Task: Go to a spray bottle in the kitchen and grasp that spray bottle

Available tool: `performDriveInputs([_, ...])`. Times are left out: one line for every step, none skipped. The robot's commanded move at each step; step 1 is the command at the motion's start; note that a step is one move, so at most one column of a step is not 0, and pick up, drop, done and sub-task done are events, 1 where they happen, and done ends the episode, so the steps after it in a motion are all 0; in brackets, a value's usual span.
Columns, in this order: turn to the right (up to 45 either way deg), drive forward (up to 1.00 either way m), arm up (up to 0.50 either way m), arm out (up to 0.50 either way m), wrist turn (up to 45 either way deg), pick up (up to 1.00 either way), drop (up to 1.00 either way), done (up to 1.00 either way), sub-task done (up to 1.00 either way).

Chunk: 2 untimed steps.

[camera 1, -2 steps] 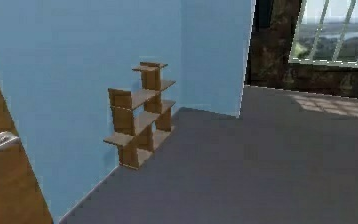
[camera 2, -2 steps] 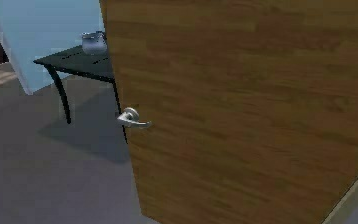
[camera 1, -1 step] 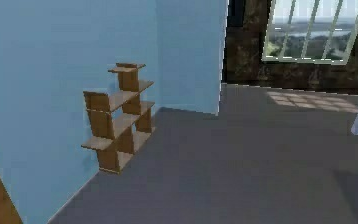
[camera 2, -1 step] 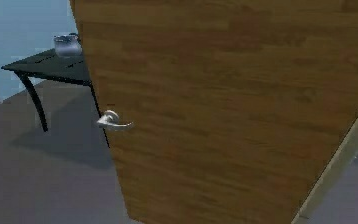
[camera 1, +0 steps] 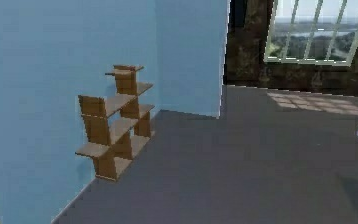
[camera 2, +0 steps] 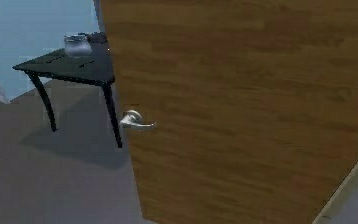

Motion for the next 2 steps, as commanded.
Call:
performDriveInputs([15.0,0.00,0.00,0.00,0.0,0.00,0.00,0.00,0.00])
performDriveInputs([0.0,0.65,0.00,0.00,0.0,0.00,0.00,0.00,0.00])
